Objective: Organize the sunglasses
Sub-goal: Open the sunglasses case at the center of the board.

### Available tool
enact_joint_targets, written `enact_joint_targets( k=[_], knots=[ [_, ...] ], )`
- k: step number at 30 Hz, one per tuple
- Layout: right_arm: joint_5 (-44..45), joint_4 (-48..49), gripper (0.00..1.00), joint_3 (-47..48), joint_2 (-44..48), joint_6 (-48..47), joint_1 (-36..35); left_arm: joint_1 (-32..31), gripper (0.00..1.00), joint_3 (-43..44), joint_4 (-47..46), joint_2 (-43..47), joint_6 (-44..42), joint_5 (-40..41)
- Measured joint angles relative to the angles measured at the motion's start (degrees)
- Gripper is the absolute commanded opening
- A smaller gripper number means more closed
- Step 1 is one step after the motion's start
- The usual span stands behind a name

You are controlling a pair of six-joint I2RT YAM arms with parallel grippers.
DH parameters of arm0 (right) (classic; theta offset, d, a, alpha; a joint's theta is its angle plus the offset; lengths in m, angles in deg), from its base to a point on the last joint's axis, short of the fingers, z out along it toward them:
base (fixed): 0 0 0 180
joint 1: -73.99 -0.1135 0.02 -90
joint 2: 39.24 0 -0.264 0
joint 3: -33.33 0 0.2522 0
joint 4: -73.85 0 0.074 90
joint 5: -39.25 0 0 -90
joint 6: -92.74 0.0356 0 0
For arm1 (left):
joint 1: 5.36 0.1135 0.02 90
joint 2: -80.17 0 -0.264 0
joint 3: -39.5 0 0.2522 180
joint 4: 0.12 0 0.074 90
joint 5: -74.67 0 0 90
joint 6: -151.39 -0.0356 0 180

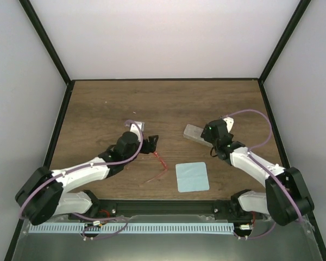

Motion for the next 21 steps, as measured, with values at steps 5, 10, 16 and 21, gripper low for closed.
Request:
enact_joint_targets(
  k=[5,10,16,21],
  knots=[
    [-0.7,-0.4,0.88,0.4,-6.6,0.6,2.6,-1.2,0.88,1.3,0.1,-4.7,-1.0,-1.9],
    [-7.6,0.2,0.83,1.6,-12.7,1.2,7.1,-1.8,0.88,2.2,0.4,-5.6,-1.7,-2.5],
    [-16.3,2.8,0.79,1.9,-13.9,0.6,8.2,-1.9,0.88,3.0,0.5,-5.6,-2.1,-2.6],
    [-27.1,5.7,0.79,1.3,-15.5,-0.1,8.2,-1.9,0.88,3.1,0.9,-5.5,-2.1,-2.3]
  ],
)
